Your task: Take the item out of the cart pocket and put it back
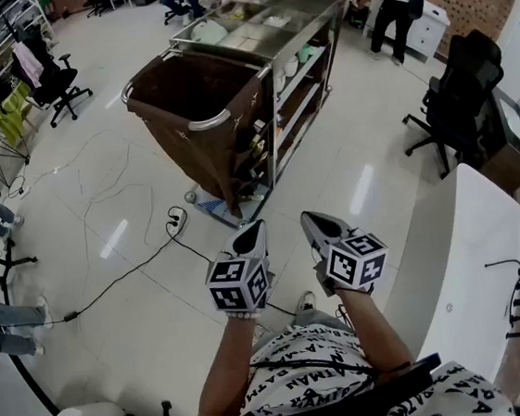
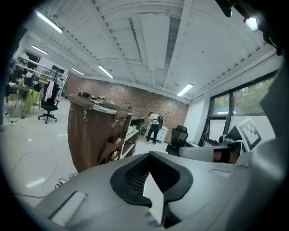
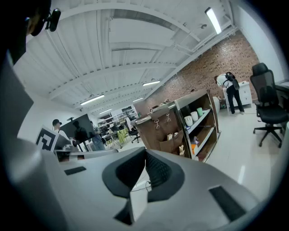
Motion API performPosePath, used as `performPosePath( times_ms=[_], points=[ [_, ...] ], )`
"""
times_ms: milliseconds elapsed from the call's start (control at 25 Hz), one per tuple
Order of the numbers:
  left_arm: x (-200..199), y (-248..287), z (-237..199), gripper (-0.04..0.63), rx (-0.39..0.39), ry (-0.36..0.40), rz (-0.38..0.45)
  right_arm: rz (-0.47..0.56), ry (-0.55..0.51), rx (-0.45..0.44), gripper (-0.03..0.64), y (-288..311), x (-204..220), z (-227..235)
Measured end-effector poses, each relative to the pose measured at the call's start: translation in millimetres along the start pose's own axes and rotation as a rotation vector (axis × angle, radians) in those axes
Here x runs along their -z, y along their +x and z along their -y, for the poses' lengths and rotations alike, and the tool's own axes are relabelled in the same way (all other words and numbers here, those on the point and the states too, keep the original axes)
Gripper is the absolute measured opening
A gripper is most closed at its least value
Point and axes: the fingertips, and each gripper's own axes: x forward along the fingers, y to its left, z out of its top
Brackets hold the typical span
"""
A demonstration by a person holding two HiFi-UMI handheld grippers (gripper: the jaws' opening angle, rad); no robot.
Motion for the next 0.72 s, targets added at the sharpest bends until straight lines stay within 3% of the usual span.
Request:
performPosePath(
  times_ms=[560, 640, 720],
  points=[
    [8, -29, -9, 0.002, 0.050, 0.030, -0.016, 0.027, -0.003, 0.039, 0.027, 3, 20, -25],
    [6, -26, -12, 0.002, 0.051, 0.035, -0.017, 0.029, -0.008, 0.040, 0.097, 9, 15, -20],
    [3, -20, -16, 0.002, 0.049, 0.034, -0.015, 0.017, -0.026, 0.037, 0.097, 21, 11, -14]
  ],
)
